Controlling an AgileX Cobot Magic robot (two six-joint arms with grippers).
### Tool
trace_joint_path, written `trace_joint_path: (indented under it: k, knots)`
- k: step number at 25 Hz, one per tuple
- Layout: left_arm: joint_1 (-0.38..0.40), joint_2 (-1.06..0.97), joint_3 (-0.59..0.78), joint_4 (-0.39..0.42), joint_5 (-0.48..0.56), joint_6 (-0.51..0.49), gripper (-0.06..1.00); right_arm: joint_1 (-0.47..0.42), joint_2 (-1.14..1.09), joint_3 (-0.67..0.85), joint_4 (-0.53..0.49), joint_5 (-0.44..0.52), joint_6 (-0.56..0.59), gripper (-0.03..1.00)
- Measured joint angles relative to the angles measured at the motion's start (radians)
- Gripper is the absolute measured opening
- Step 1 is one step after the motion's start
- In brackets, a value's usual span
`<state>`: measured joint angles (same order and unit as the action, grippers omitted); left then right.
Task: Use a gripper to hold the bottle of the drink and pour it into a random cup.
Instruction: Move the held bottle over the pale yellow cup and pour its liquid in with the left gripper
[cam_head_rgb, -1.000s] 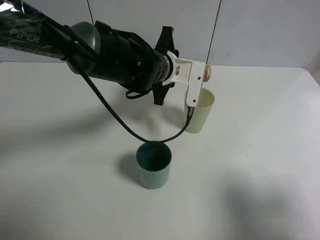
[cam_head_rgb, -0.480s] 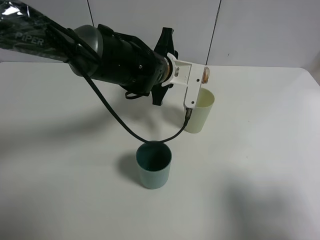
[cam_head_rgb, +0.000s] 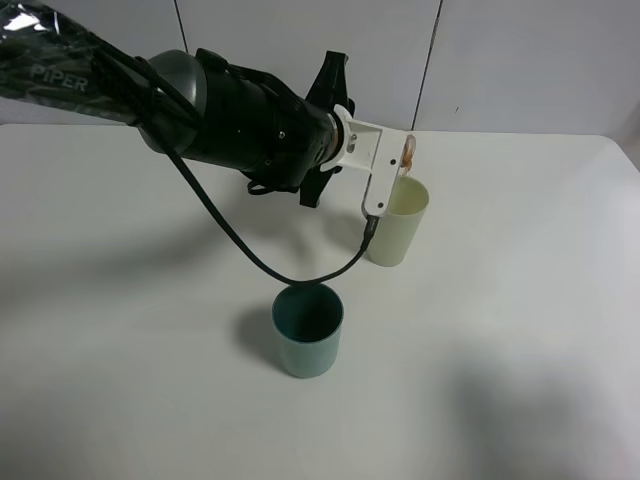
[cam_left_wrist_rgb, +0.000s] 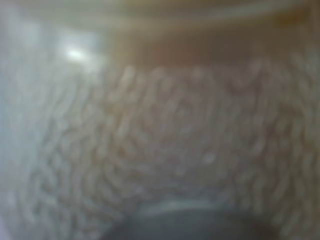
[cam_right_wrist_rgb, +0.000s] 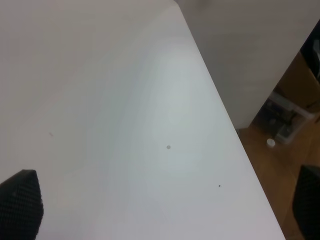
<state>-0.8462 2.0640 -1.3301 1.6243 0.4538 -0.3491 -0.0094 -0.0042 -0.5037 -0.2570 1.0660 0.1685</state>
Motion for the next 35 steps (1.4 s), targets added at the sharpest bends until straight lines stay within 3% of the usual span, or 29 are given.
trace_joint_path:
  k: [35]
  knots:
    - [0.000,0.000,0.000,0.011,0.026,0.051,0.33,0.000,0.000,0.000,0.000,0.000,0.000,1.00]
